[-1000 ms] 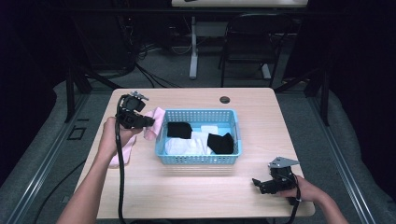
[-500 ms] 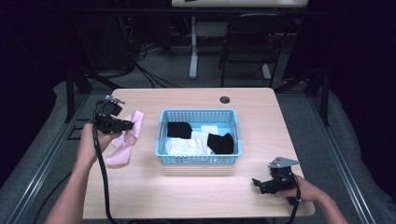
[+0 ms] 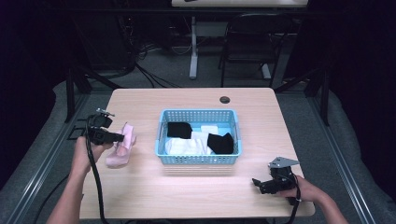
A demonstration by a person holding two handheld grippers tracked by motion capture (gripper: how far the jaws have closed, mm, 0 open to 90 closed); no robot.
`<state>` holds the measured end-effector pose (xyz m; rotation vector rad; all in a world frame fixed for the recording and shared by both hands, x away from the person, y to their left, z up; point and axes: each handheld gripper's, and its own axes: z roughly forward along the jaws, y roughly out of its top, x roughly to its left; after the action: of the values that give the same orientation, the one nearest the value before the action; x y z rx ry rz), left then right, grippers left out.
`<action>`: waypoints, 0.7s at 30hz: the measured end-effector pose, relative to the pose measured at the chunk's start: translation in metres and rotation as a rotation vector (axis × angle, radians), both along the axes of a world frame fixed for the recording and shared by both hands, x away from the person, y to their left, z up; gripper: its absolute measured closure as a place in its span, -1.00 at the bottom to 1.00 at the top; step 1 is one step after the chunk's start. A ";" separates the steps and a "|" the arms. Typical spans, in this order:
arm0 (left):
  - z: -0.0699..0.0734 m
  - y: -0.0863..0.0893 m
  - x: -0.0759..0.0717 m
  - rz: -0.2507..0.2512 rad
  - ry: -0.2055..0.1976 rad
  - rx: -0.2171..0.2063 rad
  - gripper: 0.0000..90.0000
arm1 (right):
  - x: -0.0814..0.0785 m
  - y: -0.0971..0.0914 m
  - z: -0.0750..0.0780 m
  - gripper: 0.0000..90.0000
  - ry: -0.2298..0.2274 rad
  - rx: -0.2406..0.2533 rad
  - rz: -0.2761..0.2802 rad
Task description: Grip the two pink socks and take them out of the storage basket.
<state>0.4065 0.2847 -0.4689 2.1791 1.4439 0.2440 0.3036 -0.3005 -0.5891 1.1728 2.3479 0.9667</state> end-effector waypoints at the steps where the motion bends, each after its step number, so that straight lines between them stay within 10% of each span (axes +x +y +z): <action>1: -0.005 0.000 0.001 0.002 0.007 -0.008 0.88 | 0.000 0.000 0.000 -1.00 0.001 -0.002 0.000; 9: -0.036 -0.007 0.009 -0.039 0.089 -0.020 0.70 | 0.000 0.000 0.000 -1.00 0.000 -0.002 0.000; 21: -0.023 0.001 -0.011 0.029 -0.030 -0.027 -0.40 | 0.000 0.000 0.000 -1.00 0.000 -0.001 0.000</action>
<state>0.3953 0.2858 -0.4915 2.1254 1.4548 0.2648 0.3036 -0.3005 -0.5890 1.1729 2.3481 0.9656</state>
